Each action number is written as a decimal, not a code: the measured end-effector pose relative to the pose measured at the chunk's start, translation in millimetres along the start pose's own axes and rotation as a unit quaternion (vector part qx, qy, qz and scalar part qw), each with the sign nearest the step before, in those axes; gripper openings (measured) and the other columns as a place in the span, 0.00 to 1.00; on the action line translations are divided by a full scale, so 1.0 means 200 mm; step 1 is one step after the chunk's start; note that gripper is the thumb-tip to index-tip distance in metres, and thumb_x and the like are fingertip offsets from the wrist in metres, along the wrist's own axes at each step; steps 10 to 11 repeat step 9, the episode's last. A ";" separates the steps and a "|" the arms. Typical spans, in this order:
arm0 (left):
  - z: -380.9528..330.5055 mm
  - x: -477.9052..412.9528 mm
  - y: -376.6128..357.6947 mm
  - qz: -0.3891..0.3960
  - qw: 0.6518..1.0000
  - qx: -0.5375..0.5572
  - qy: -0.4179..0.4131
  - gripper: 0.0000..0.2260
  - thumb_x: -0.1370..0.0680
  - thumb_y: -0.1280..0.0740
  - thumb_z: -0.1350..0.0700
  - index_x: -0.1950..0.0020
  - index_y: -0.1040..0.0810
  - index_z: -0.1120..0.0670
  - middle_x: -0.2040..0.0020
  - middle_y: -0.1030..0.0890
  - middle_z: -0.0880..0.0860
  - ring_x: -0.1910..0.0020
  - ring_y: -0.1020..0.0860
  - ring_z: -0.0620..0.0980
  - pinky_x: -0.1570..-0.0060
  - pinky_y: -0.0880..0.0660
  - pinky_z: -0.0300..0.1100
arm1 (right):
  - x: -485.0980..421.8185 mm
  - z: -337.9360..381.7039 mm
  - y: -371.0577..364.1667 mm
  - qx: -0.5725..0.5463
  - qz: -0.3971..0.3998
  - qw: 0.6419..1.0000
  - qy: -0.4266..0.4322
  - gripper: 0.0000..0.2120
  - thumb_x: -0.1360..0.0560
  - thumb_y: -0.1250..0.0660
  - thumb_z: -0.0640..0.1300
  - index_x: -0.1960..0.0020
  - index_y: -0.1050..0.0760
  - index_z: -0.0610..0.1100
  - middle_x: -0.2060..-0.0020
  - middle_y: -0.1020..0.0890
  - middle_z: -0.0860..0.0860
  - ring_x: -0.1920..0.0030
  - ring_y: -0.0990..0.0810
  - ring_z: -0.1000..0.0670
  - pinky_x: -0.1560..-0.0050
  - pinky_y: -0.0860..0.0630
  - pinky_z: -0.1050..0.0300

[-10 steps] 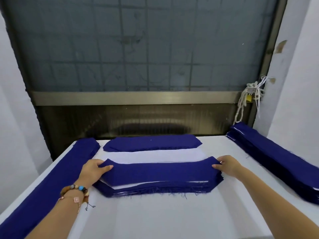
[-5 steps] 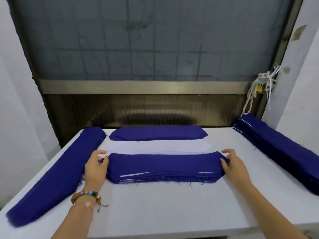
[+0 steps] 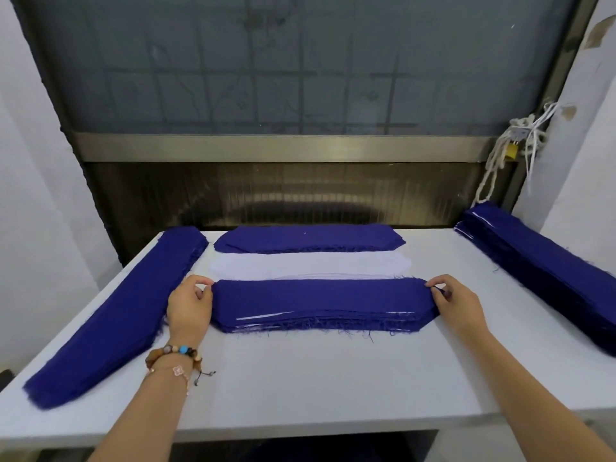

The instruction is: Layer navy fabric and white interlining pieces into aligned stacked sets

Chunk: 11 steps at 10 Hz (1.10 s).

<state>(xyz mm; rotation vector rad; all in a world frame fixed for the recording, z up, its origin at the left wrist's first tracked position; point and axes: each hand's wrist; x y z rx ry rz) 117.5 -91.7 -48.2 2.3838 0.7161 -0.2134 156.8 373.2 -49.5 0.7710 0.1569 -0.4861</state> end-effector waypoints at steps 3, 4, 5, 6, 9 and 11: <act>-0.12 0.12 0.02 0.046 0.941 -0.031 -0.333 0.20 0.18 0.46 0.46 0.26 0.36 0.45 0.27 0.33 0.45 0.27 0.37 0.45 0.30 0.42 0.45 | 0.12 0.15 0.01 0.171 -0.012 0.949 0.264 0.17 0.18 0.46 0.43 0.34 0.26 0.53 0.34 0.27 0.54 0.32 0.33 0.49 0.35 0.35 0.50; -0.12 0.16 -0.02 0.178 0.891 -0.109 -0.403 0.23 0.18 0.51 0.39 0.22 0.47 0.38 0.23 0.46 0.37 0.23 0.51 0.39 0.26 0.51 0.43 | 0.15 0.17 0.01 0.142 0.124 0.943 0.274 0.18 0.18 0.47 0.47 0.30 0.31 0.57 0.31 0.31 0.59 0.29 0.36 0.56 0.28 0.40 0.55; -0.10 0.17 -0.05 0.243 0.882 -0.164 -0.370 0.24 0.19 0.53 0.37 0.24 0.55 0.33 0.23 0.50 0.34 0.24 0.52 0.35 0.27 0.52 0.40 | 0.15 0.15 0.00 0.189 0.194 0.928 0.256 0.20 0.18 0.50 0.52 0.26 0.40 0.60 0.27 0.37 0.60 0.26 0.41 0.58 0.26 0.44 0.54; -0.10 0.18 -0.07 0.238 0.870 -0.251 -0.350 0.23 0.18 0.53 0.39 0.22 0.50 0.38 0.23 0.44 0.39 0.24 0.47 0.38 0.25 0.54 0.41 | 0.15 0.15 0.00 0.218 0.223 0.918 0.246 0.22 0.17 0.52 0.53 0.24 0.48 0.61 0.25 0.44 0.61 0.24 0.48 0.58 0.24 0.51 0.56; -0.11 0.24 -0.04 0.198 0.933 -0.241 -0.181 0.20 0.17 0.51 0.42 0.24 0.41 0.37 0.23 0.42 0.40 0.23 0.49 0.40 0.26 0.62 0.57 | 0.22 0.21 0.03 0.217 0.182 0.933 0.224 0.22 0.17 0.53 0.51 0.24 0.51 0.58 0.26 0.49 0.62 0.23 0.56 0.55 0.24 0.59 0.59; -0.11 0.24 -0.04 0.198 0.933 -0.241 -0.181 0.20 0.17 0.51 0.42 0.24 0.41 0.37 0.23 0.42 0.40 0.23 0.49 0.40 0.26 0.62 0.57 | 0.22 0.21 0.03 0.217 0.182 0.933 0.224 0.22 0.17 0.53 0.51 0.24 0.51 0.58 0.26 0.49 0.62 0.23 0.56 0.55 0.24 0.59 0.59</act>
Point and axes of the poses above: each hand's wrist, its own x-axis away from the middle knuckle, its own y-axis out of the back of the hand, z = x × y
